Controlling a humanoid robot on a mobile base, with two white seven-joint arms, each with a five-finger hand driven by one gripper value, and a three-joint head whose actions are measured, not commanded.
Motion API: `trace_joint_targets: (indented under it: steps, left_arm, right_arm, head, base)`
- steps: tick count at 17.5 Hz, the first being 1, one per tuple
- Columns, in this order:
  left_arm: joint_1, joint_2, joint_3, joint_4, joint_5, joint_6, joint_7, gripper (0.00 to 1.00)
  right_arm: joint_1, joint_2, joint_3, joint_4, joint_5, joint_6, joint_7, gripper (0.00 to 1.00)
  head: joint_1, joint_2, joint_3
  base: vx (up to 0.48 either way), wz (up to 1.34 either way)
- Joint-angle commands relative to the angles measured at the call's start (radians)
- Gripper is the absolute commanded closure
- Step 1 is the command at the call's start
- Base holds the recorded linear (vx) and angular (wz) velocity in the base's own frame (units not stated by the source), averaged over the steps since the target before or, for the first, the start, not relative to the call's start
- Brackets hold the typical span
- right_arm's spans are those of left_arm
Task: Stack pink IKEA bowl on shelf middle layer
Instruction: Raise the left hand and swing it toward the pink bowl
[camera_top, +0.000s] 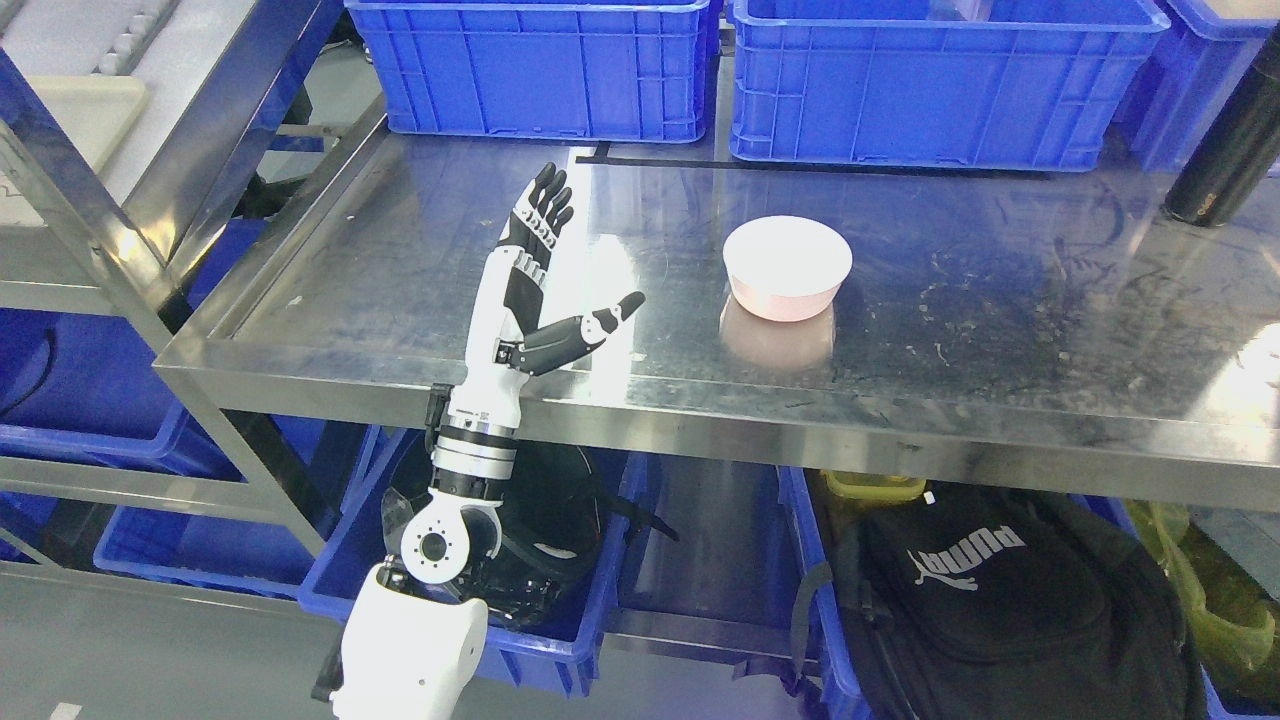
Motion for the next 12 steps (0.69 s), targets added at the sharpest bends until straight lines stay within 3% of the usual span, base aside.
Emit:
trace_joint_targets:
  steps: [1, 4, 8, 12]
  left_arm:
    - [0.002, 0.017, -0.013, -0.001, -0.002, 0.002, 0.0, 0.0]
    - [-0.048, 0.017, -0.015, -0.001, -0.145, 0.005, -0.039, 0.0]
    - [-0.223, 0.187, -0.018, -0.001, -0.464, 0.051, -0.213, 0.01]
    - [-0.467, 0.253, -0.047, -0.001, -0.509, 0.304, -0.466, 0.01]
  right_arm:
    - [0.023, -0.017, 0.0, -0.017, 0.0, 0.0, 0.0, 0.0]
    - [0.023, -0.017, 0.0, -0.017, 0.0, 0.0, 0.0, 0.0]
    - [0.023, -0.017, 0.0, -0.017, 0.0, 0.0, 0.0, 0.0]
    - [0.023, -0.017, 0.0, -0.017, 0.0, 0.0, 0.0, 0.0]
  head:
    - [0.0, 0.0, 0.0]
    - [0.0, 0.0, 0.0]
    - [0.0, 0.0, 0.0]
    - [0.0, 0.0, 0.0]
  base:
    - [0.0, 0.0]
    - [0.0, 0.0]
    - [0.0, 0.0]
    - [0.0, 0.0]
